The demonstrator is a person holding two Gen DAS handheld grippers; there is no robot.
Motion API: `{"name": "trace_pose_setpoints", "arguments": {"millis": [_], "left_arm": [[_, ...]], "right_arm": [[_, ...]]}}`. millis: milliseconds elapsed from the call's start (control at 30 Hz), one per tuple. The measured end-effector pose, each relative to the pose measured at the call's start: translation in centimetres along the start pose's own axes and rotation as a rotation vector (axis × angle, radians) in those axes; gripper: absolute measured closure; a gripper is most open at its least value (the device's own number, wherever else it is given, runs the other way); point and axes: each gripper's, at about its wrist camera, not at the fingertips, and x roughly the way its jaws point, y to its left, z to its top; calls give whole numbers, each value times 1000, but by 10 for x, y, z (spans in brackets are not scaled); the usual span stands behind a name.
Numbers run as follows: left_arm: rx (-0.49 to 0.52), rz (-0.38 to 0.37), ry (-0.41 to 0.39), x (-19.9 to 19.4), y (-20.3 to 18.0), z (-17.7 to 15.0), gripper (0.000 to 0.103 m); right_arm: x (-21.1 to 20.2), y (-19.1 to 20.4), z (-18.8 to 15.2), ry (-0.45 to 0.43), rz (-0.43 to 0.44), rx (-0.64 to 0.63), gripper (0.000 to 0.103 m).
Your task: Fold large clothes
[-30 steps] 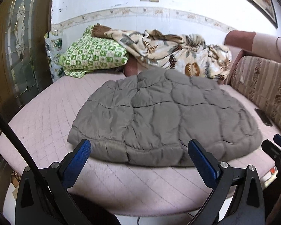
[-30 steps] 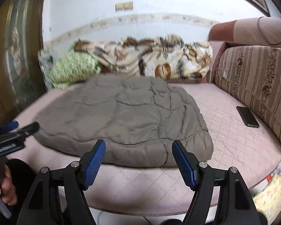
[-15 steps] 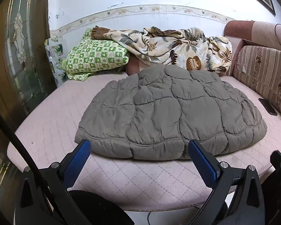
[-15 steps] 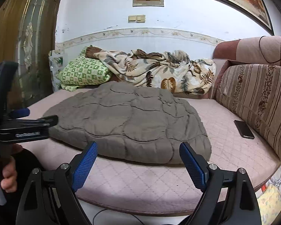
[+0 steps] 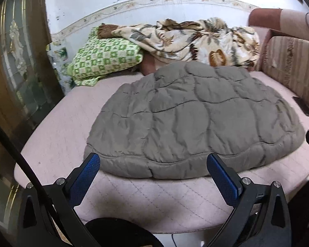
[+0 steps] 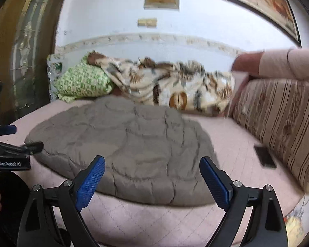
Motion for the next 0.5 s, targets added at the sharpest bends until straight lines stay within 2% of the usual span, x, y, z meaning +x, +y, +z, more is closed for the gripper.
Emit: {"name": "trace_pose_setpoints", "arguments": {"millis": [133,500], "left_arm": [[15,27,3,7,-2,-4,0],[48,13,17,16,-8,-7,0]], "right_arm": [[-1,-3,0,-14,1,19,8],[9,3,-4,5,-8,-21,8]]}}
